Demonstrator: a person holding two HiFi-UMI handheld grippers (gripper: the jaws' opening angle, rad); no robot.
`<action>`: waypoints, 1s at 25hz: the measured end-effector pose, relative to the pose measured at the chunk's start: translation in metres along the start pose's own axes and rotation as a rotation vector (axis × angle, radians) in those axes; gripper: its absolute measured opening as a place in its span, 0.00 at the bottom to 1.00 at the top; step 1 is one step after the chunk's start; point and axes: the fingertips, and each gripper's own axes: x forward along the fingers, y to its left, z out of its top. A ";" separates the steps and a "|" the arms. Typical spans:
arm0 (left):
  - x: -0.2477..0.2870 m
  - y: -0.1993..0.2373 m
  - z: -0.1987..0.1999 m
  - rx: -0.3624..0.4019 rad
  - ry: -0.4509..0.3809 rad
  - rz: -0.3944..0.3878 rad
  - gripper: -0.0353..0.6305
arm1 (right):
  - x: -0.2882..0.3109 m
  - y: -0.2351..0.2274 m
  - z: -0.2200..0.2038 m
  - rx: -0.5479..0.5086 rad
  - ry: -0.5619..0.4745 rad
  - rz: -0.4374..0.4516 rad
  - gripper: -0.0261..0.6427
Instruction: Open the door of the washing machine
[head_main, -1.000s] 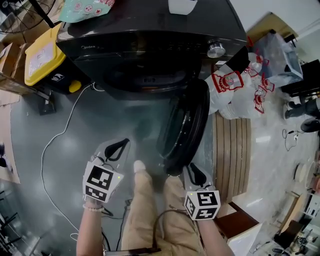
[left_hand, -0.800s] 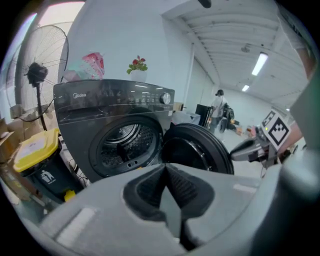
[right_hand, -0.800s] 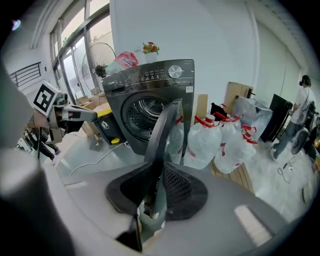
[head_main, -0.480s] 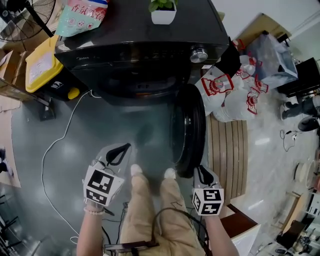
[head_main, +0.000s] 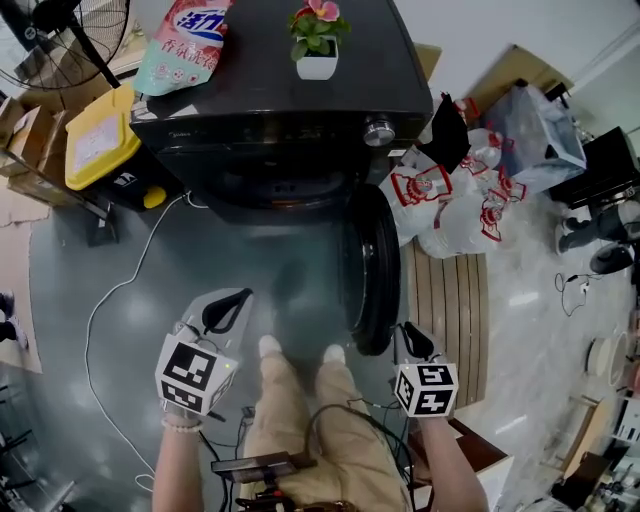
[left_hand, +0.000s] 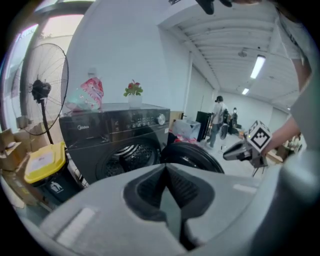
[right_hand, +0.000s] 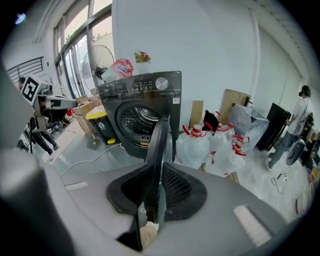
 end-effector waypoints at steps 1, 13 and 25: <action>-0.006 -0.002 0.007 0.004 -0.008 0.005 0.05 | -0.006 0.003 0.012 -0.010 -0.022 0.014 0.12; -0.082 -0.030 0.091 0.004 -0.116 0.050 0.05 | -0.098 0.062 0.134 -0.158 -0.301 0.189 0.07; -0.139 -0.053 0.131 -0.007 -0.186 0.160 0.05 | -0.164 0.086 0.194 -0.243 -0.478 0.277 0.05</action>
